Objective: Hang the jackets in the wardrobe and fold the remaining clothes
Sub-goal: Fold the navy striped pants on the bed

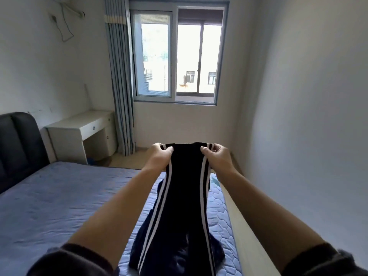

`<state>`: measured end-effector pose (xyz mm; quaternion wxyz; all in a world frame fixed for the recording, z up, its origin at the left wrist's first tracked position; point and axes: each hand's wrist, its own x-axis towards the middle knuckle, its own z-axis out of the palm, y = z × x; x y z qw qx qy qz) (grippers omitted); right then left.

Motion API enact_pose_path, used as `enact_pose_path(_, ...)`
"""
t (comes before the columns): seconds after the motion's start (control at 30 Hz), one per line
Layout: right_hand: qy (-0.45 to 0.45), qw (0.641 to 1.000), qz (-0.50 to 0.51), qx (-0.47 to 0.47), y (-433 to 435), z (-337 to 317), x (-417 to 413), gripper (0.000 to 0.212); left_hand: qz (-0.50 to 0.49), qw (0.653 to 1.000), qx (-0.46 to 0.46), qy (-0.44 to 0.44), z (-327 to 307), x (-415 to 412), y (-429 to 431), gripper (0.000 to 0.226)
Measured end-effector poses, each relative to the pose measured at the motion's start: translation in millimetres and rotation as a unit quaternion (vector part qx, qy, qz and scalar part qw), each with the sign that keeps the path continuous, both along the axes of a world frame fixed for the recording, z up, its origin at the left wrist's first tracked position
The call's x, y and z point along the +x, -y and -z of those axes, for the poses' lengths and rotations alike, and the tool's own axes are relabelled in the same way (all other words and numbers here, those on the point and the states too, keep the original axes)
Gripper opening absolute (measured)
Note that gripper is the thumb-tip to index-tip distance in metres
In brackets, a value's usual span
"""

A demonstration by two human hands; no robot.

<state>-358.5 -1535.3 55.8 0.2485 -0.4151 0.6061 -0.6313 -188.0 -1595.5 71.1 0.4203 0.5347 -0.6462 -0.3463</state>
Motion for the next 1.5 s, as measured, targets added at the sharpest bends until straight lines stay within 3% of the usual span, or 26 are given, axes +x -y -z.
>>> enact_pose_path(0.2, 0.018, 0.995, -0.074, -0.056, -29.8, 20.0, 26.1, 0.008, 0.06, 0.995, 0.002, -0.076, 21.1, -1.3, -33.3, 0.022)
enact_pose_path(0.6, -0.079, 0.994, -0.066, -0.023, -61.3, 68.0, 31.6, 0.009, 0.1, 0.991, 0.051, -0.068, 64.4, -3.9, -87.0, 0.008)
enact_pose_path(0.87, -0.139, 0.986, -0.088, -0.017, -71.8, 86.4, 35.6, 0.038, 0.066, 0.992, 0.06, -0.086, 75.8, 3.4, -101.5, 0.008)
enact_pose_path(1.07, -0.169, 0.971, -0.166, 0.014, -79.9, 91.7, 31.1, 0.023, 0.104, 0.986, 0.077, -0.104, 79.8, 12.0, -107.4, 0.006)
enact_pose_path(1.13, -0.185, 0.96, -0.208, 0.032, -84.1, 93.2, 30.6, 0.014, 0.127, 0.986, 0.073, -0.085, 78.9, 14.5, -109.0, 0.013)
enact_pose_path(1.27, -0.204, 0.951, -0.231, 0.019, -93.9, 98.2, 28.6, 0.029, 0.137, 0.99, 0.017, -0.022, 78.1, 16.2, -110.2, 0.018)
enact_pose_path(1.4, -0.139, 0.947, -0.289, 0.016, -102.7, 102.3, 28.8, 0.032, 0.121, 0.976, -0.126, 0.132, 76.6, 21.7, -103.6, 0.024)
enact_pose_path(1.5, -0.156, 0.948, -0.278, 0.008, -106.9, 98.6, 27.8, 0.029, 0.151, 0.954, -0.164, 0.201, 73.0, 24.5, -92.2, 0.045)
